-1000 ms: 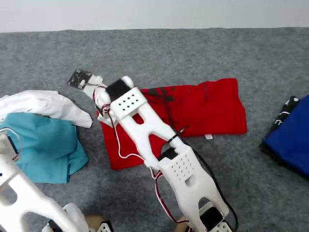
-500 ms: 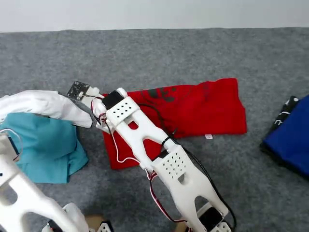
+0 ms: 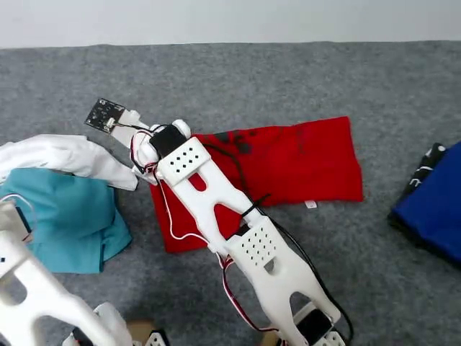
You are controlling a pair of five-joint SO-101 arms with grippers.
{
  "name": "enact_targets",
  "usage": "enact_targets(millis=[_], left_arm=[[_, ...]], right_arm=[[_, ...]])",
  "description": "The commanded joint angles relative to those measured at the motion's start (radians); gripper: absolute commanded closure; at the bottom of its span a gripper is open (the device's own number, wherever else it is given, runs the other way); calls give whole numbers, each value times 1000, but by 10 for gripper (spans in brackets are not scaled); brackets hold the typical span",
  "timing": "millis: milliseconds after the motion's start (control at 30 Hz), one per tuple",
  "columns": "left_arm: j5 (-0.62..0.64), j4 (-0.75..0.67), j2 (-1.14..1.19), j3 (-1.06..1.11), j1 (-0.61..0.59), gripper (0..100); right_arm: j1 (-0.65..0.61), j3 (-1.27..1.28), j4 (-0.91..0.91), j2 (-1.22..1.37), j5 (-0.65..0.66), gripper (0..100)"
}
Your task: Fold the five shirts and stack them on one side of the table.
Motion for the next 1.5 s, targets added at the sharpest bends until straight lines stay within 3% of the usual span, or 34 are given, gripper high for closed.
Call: enact_targets(millis=[0,100,300,667,900,1233,1467], left_arm=[[8,-18,-26,-7,5,998],[8,-18,-26,-7,5,998],[8,-15,-26,-5,5,998],[8,-14,-26,-5,5,998],[8,-17,-26,-5,6,998],[8,-14,-26,-5,6,998],[8,-14,-26,-7,6,998]], right_arm=[[-25,-49,-15,13,11,984],[-35,-49,-15,48,11,957],[-33,-84,-13,44,3,775],[-35,-238,193,-51,3,780],[-54,-238,321,1,3,906],[-62,-241,331,5,3,835],[35,-232,331,-85,3,835]])
